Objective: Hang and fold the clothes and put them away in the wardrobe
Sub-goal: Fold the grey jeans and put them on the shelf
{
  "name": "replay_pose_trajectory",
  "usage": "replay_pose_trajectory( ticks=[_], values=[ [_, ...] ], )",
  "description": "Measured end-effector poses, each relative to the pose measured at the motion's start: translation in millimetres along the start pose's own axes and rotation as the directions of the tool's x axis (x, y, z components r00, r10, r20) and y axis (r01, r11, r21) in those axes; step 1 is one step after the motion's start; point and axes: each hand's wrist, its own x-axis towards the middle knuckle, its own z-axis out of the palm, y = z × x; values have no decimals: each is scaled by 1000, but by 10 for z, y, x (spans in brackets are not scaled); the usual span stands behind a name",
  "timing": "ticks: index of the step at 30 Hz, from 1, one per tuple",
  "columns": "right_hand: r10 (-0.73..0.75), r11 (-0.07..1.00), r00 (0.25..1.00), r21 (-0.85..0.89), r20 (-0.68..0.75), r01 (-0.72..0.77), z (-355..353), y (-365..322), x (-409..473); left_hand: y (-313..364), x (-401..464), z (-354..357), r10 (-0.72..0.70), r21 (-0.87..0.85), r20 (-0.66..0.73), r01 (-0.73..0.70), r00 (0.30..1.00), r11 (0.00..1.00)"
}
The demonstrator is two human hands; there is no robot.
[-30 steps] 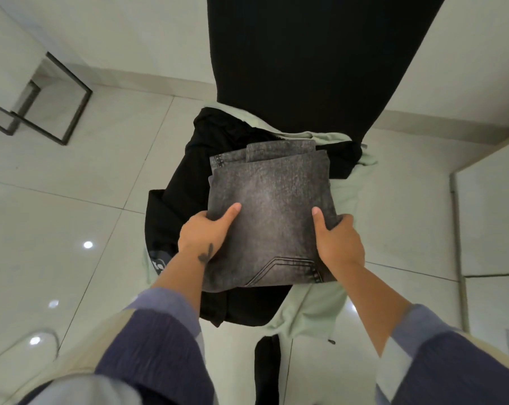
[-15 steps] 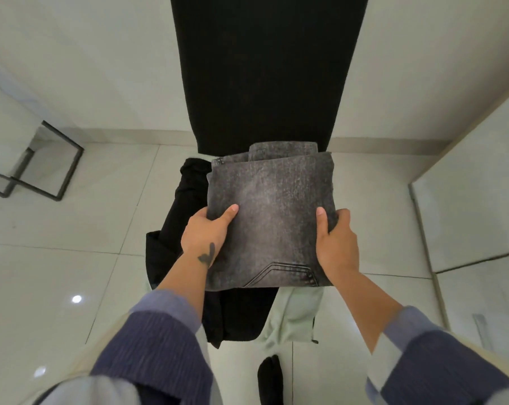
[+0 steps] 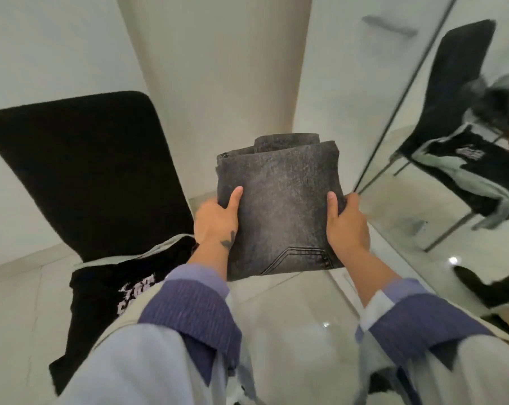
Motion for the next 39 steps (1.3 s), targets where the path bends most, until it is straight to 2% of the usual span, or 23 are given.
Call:
replay_pose_trajectory(
  ticks=[7, 11, 14, 19, 24, 27, 32, 36, 39],
  values=[
    [156, 983, 955, -59, -253, -176, -1364, 912, 62, 1008, -699, 889, 209, -110, 258, -186, 943, 976],
    [264, 959, 892, 0, -366, -284, -2076, 1519, -149, 1425, -1366, 1436, 303, -134, 361, -272, 882, 953],
    [309, 944, 832, 40, -461, -328, -2572, 2003, -372, 1657, -1954, 1830, 356, -161, 417, -317, 837, 935],
    [371, 919, 746, 101, -554, -382, -3215, 2744, -755, 1848, -2988, 2338, 397, -210, 443, -337, 804, 918],
    [426, 888, 675, 137, -602, -438, -3561, 3262, -945, 1942, -3519, 2878, 442, -226, 504, -381, 742, 897],
    [469, 858, 625, 153, -624, -491, -3705, 3519, -952, 2065, -3643, 3285, 489, -237, 532, -434, 691, 869],
    [519, 835, 567, 239, -640, -496, -3692, 4111, -717, 2256, -3693, 4040, 558, -226, 579, -540, 595, 811],
    [516, 822, 511, 231, -687, -521, -3471, 4711, -521, 2229, -3680, 4705, 572, -223, 664, -602, 482, 767],
    [577, 782, 465, 288, -671, -553, -3297, 5115, -411, 2123, -3676, 5166, 535, -238, 755, -603, 378, 762]
  ],
)
